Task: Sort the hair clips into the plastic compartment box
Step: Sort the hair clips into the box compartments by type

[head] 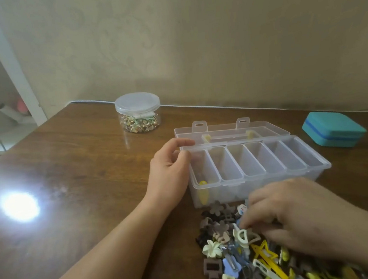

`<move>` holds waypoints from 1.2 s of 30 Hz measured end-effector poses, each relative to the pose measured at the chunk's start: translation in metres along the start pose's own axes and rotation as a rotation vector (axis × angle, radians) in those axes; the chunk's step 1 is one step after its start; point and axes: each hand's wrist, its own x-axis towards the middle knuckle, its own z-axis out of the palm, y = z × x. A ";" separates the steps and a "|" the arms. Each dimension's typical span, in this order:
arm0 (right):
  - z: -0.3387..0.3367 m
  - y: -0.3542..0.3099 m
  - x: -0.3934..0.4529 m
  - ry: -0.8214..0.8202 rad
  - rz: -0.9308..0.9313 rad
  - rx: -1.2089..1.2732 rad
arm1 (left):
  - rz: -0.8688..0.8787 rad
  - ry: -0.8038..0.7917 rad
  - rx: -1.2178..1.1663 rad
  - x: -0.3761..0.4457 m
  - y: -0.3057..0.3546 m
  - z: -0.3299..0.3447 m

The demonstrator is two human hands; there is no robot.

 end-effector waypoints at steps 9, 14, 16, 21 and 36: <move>0.006 0.001 0.003 0.106 0.076 -0.001 | -0.005 0.005 0.009 -0.001 0.003 0.000; -0.001 -0.001 -0.001 0.160 0.114 0.110 | 0.005 -0.007 0.001 -0.002 0.004 0.000; -0.008 -0.007 0.004 0.338 0.155 0.353 | -0.005 -0.004 -0.002 -0.002 0.004 -0.001; -0.011 -0.017 0.052 0.617 0.247 0.612 | -0.006 -0.010 -0.010 -0.002 0.005 -0.001; -0.030 -0.004 -0.003 0.136 0.159 0.150 | -0.024 -0.024 -0.044 0.001 -0.001 -0.001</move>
